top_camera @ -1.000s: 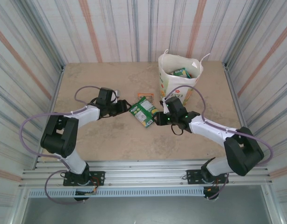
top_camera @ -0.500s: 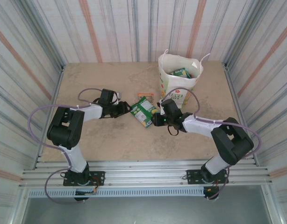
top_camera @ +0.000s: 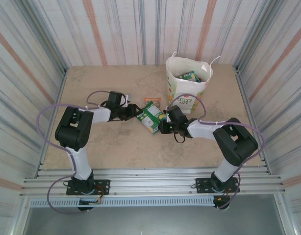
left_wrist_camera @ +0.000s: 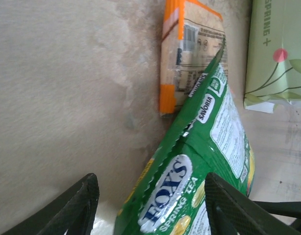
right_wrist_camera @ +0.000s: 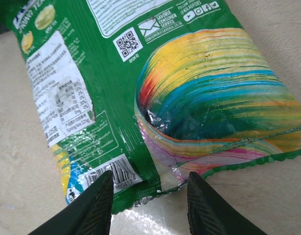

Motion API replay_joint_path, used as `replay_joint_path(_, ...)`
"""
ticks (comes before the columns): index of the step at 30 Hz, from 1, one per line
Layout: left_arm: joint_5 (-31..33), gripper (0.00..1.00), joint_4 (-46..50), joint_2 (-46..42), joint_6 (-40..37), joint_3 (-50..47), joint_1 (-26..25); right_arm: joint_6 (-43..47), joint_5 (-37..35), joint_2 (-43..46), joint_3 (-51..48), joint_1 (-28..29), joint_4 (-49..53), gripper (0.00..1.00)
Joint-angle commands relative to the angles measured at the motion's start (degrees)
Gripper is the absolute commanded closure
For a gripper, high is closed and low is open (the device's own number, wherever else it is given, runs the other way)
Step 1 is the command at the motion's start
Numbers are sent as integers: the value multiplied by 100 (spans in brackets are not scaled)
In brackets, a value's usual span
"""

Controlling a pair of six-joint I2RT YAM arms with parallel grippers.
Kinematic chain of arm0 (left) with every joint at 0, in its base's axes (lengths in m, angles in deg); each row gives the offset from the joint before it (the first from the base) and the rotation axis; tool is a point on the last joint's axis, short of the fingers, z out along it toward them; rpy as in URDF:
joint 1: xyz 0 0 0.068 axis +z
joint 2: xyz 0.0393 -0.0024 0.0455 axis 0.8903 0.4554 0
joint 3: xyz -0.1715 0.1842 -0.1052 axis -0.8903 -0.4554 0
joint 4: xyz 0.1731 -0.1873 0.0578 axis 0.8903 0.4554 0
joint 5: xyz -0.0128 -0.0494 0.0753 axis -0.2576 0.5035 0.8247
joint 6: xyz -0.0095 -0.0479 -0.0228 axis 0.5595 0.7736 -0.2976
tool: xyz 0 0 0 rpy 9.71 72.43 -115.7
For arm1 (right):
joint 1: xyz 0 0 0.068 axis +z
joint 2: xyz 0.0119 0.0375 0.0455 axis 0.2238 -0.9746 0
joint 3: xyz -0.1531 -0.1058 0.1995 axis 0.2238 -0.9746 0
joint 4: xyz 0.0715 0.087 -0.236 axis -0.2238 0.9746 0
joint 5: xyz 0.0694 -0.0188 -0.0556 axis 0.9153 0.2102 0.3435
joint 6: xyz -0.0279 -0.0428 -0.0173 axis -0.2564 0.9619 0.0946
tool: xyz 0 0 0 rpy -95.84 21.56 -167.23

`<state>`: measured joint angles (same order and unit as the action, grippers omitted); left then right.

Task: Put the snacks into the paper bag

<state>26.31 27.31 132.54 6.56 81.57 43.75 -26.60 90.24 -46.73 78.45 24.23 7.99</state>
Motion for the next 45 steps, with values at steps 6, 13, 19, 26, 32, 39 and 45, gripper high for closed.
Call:
replay_joint_path(6,-585,49,-153,291,94,89,-208,-133,47,-247,211,47,-141,60)
replay_joint_path(13,-724,71,-166,151,31,54,-303,-183,74,-282,208,68,-246,61)
replay_joint_path(19,-682,84,-51,-320,-324,12,-317,-117,-60,305,-11,98,-289,55)
replay_joint_path(26,-831,93,-34,-1164,-1084,-247,-347,622,-43,1551,-251,66,21,46)
replay_joint_path(32,-1341,97,544,-1800,-2176,-46,-538,1213,814,2404,-316,-275,270,44)
replay_joint_path(39,-1617,100,1318,-2391,-3394,286,-872,1915,1476,3370,-466,-738,395,37)
replay_joint_path(45,-1961,100,1415,-2861,-4228,382,-1048,2512,2241,4101,-733,-1266,469,31)
